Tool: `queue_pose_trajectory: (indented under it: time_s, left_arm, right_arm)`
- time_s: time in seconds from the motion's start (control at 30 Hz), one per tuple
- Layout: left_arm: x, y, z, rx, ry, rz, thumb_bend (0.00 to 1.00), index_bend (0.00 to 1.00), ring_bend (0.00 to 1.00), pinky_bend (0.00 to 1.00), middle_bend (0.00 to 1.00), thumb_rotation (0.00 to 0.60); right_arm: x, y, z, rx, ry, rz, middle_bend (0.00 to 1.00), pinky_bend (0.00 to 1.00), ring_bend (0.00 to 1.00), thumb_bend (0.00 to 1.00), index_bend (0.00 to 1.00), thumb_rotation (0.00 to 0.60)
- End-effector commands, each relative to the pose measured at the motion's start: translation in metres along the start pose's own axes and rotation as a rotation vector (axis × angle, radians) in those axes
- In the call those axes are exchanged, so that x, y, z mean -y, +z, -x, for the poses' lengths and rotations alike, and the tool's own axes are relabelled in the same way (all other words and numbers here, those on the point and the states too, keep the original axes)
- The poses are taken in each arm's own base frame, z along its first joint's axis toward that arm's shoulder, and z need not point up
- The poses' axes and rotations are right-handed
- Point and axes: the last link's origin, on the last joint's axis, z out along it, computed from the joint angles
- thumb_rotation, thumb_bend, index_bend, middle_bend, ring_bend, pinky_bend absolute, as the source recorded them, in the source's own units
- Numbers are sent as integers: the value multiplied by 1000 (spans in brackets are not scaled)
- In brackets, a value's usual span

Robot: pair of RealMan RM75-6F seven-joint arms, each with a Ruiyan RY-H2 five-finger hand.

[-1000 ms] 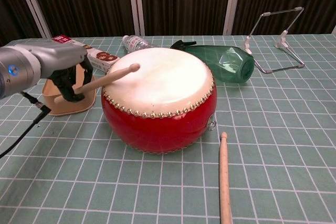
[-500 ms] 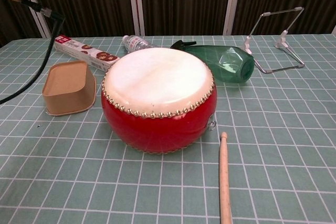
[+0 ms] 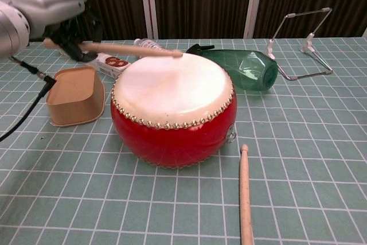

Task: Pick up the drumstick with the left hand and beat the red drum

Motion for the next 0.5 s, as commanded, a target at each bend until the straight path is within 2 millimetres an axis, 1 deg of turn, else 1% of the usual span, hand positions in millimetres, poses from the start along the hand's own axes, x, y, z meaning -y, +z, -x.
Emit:
queue_pose_trajectory:
  time_s: [0.03,0.13,0.23,0.27,0.33,0.37,0.43,0.5]
  left_arm:
    - [18,-4,57,295,354,-90,580,797,1000,1000,1000,600]
    - [16,-4,64,354,387,-122,580,797,1000,1000,1000,600]
    - [14,-4,58,374,363,-129,580,797,1000,1000,1000,600]
    - [12,-3,53,362,345,-126,580,797,1000,1000,1000,600]
    - [6,-2,36,298,256,-108,580,797,1000,1000,1000,600]
    - [2,-3,25,250,181,-87,580,797,1000,1000,1000,600]
    - [-2,-10,7,174,58,-41,580,796,1000,1000,1000,600]
    - [-3,-18,-6,124,-14,-1,580,796,1000,1000,1000,600]
  right_arm:
    - [0,0,0,1,5,3,0,0,0,322,0,600]
    - [-1,-1,-1,2,10,7,0,0,0,322,0,600]
    - [-2,-2,-2,5,11,9,0,1,0,322,0,600]
    - [-2,-2,-2,5,11,9,0,1,0,322,0,600]
    - [-2,-2,-2,3,10,10,0,0,0,322,0,600]
    - [-2,-2,-3,3,11,11,0,1,0,321,0,600]
    - [-2,-2,-3,3,10,12,0,1,0,321,0,600]
    - [-3,-3,-3,5,9,14,0,1,0,322,0,600]
